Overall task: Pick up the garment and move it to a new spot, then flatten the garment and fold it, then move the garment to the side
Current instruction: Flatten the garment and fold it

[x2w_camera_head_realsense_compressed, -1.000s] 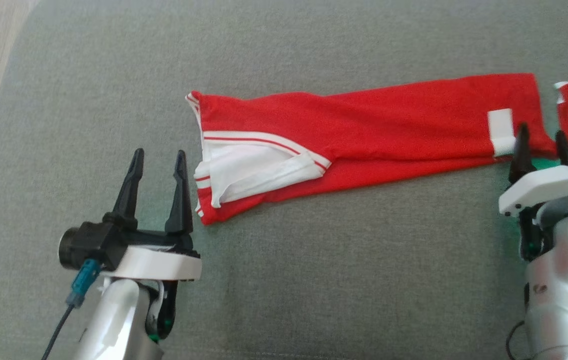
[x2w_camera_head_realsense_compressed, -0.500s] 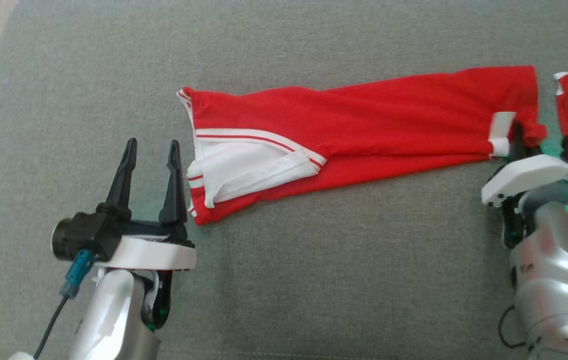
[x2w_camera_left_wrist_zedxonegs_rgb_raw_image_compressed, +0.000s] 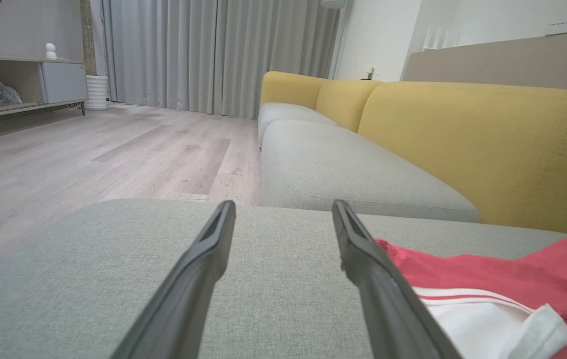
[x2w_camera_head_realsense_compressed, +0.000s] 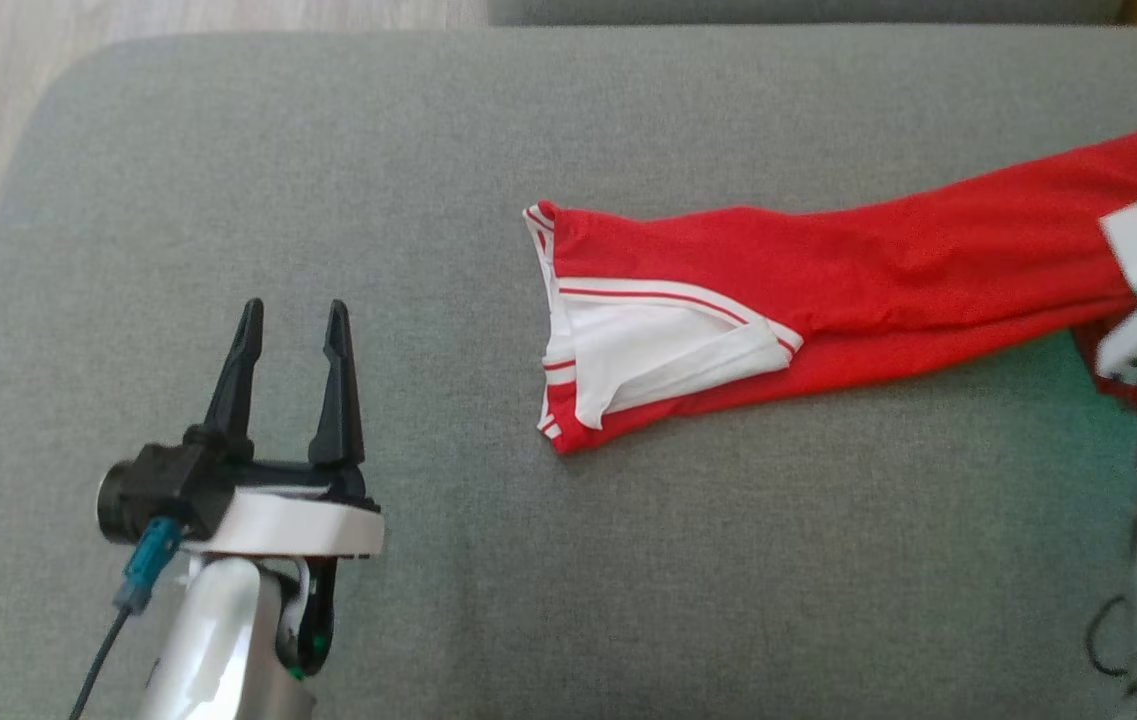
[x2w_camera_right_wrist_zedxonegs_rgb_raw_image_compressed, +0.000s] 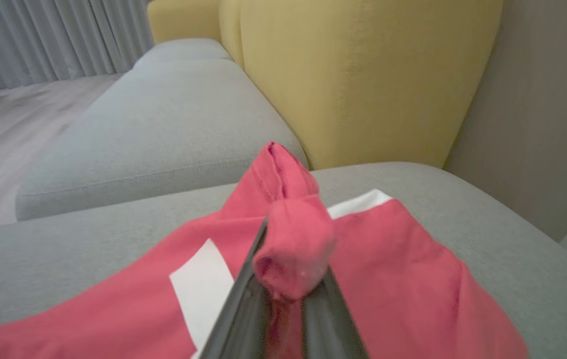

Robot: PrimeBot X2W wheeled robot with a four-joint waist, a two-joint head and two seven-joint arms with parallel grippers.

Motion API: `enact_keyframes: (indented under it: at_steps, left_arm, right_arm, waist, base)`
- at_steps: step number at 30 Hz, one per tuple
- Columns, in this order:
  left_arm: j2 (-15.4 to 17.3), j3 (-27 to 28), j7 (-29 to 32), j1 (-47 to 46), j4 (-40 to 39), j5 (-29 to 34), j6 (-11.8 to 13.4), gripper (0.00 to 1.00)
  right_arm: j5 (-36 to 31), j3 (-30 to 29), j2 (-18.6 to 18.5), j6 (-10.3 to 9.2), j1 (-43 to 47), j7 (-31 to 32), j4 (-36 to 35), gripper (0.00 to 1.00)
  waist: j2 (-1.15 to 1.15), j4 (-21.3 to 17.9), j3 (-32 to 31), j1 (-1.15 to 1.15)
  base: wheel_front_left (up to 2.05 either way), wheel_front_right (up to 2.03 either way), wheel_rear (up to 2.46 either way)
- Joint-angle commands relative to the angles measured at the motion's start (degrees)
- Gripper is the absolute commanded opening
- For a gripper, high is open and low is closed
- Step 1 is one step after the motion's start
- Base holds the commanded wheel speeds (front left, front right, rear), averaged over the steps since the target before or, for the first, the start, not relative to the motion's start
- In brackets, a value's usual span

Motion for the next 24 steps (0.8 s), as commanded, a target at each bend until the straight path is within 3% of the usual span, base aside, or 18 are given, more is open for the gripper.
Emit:
enact_keyframes:
  at_steps: [1,7,16,24]
  left_arm:
    - [0.3,2.0,-0.3,-0.3,-1.5,0.6,-0.1,1.00]
    - [0.2,1.7,-0.3,0.7,-1.2,0.1,0.1,1.00]
    - [0.2,0.4,-0.3,1.0,-1.5,-1.0,0.7,1.00]
    - [0.2,-2.2,-0.3,0.2,-1.0,-2.9,1.3,1.00]
  right_arm:
    - [0.3,2.6,1.2,-0.04,-0.1,0.5,-3.2,0.00]
    - [5.1,12.6,4.6,-0.04,1.9,3.2,-8.7,0.00]
    - [23.7,38.8,5.0,-0.04,5.2,5.9,-15.3,0.00]
    - [29.8,51.8,5.0,-0.04,6.0,3.7,-11.8,0.00]
  waist:
    - [0.00,0.2,-1.1,0.01]
    - [0.00,1.7,-3.9,0.01]
    - [0.00,5.1,-4.5,0.01]
    - [0.00,8.9,-2.5,0.01]
  base:
    - [0.00,0.00,0.00]
    - [0.00,0.00,0.00]
    - [0.00,0.00,0.00]
    - [0.00,0.00,0.00]
